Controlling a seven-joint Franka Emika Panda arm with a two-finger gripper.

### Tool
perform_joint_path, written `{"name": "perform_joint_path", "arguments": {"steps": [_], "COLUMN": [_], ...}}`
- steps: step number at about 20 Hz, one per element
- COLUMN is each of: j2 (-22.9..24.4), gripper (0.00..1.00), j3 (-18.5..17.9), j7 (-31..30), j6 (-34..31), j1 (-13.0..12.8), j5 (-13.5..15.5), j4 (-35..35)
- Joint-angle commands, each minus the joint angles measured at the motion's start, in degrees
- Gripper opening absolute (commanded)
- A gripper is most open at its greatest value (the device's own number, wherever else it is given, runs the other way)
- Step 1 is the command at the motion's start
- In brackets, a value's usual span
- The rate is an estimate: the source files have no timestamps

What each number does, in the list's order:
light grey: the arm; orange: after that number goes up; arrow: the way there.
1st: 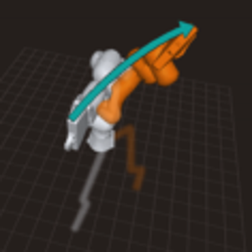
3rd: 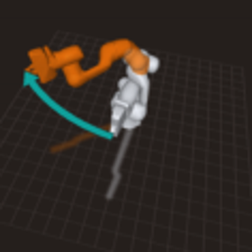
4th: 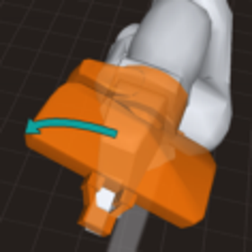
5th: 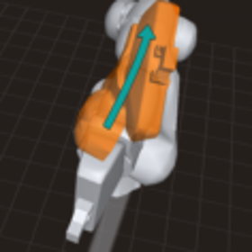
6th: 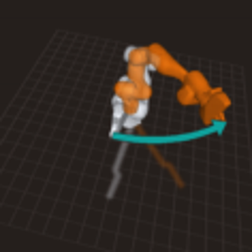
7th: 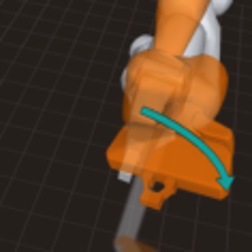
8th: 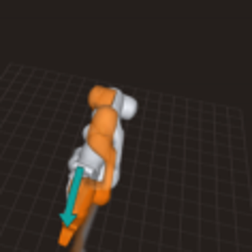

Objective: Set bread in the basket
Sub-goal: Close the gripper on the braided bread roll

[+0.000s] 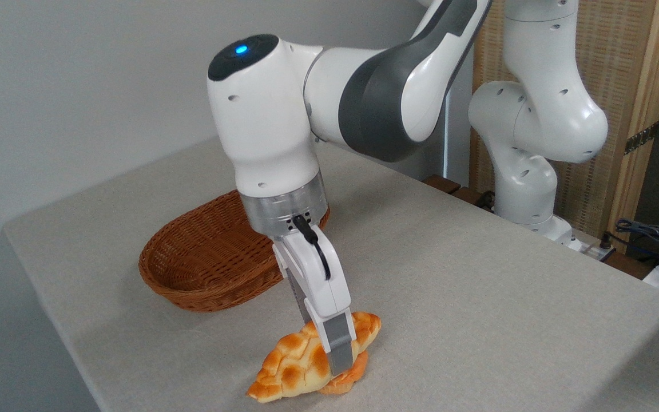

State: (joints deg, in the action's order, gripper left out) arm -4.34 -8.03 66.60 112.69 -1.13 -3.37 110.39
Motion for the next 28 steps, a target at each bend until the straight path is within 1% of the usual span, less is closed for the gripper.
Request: {"name": "perform_joint_path", "arguments": {"steps": [1, 3, 5, 6, 7, 11, 18, 27, 28], "j2": [-0.32, -0.50, -0.67, -0.67, -0.67, -0.67, -0.67, -0.67, -0.58], "gripper": [0.97, 0.77, 0.56, 0.50, 0.49, 0.49, 0.51, 0.51, 0.51], "j3": [-0.14, -0.05, -0.05, -0.05, -0.05, -0.05, -0.05, 0.04, 0.04], "j7": [0.90, 0.90, 0.90, 0.90, 0.81, 0.81, 0.63, 0.46, 0.54], "j6": [2.79, 3.32, 3.32, 3.32, 3.32, 3.32, 3.23, 3.32, 3.23], "j1": [-0.37, -0.37, -0.37, -0.37, -0.37, -0.37, -0.37, -0.37, -0.37], "j5": [-0.67, -0.58, -0.06, 0.03, 0.03, 0.12, 0.12, 0.30, 0.65], "j4": [0.88, 0.88, 0.88, 0.79, 0.79, 0.79, 0.71, 0.62, 0.53]}}
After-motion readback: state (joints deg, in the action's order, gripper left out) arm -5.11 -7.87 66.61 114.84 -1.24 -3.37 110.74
